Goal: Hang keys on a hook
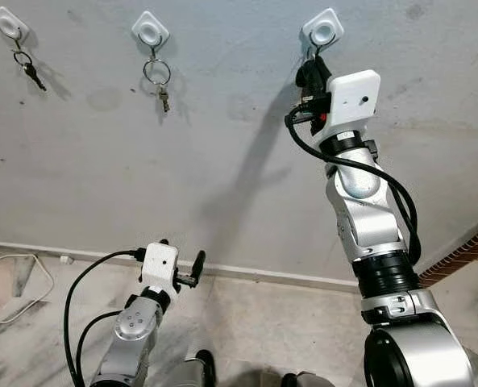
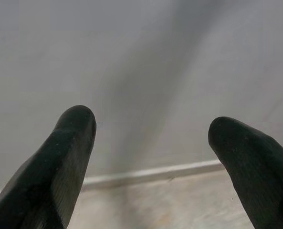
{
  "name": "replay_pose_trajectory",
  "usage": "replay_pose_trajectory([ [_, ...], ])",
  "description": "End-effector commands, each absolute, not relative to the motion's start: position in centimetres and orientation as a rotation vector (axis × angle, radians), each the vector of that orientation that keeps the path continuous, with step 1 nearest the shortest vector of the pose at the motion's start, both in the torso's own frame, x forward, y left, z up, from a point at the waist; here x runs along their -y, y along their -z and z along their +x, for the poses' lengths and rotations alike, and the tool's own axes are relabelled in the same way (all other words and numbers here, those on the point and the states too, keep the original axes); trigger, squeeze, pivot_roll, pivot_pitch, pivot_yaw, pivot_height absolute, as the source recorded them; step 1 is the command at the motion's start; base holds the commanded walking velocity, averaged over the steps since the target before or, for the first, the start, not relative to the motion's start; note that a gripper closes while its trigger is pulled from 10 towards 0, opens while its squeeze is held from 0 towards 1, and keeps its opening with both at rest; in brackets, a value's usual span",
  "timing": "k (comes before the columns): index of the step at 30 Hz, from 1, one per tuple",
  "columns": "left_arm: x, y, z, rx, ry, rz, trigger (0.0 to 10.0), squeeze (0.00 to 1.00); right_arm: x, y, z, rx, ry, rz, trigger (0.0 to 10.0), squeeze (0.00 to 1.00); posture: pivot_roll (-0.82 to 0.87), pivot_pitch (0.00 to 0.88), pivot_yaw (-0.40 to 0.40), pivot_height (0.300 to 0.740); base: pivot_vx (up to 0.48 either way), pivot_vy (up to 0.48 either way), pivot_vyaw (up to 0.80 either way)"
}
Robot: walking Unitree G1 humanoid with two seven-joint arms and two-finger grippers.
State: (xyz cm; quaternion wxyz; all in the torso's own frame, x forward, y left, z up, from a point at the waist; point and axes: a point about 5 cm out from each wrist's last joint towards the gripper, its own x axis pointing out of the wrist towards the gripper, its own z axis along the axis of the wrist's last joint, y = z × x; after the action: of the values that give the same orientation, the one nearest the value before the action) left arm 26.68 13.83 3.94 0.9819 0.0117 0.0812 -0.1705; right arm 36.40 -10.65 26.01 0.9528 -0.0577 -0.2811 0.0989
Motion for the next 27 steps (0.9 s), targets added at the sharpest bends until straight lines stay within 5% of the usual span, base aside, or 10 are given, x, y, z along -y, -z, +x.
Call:
replay_pose_trajectory([
  [1, -13.2, -4.6, 26.4, -0.13, 0.416, 0.033, 10.0, 0.0, 11.0, -26.8, 36.5, 0.595, -0.187, -0.092, 10.0, 0.0, 0.01, 0.193, 0.06, 0.74, 0.0, 0.0, 0.0],
  [27, -13.6, -3.9, 25.8, -0.175, 0.438, 0.057, 10.0, 0.0, 12.6, -26.0, 36.7, 0.541, -0.135, 0.088, 10.0, 0.0, 0.01, 0.19, 0.065, 0.74, 0.0, 0.0, 0.0],
])
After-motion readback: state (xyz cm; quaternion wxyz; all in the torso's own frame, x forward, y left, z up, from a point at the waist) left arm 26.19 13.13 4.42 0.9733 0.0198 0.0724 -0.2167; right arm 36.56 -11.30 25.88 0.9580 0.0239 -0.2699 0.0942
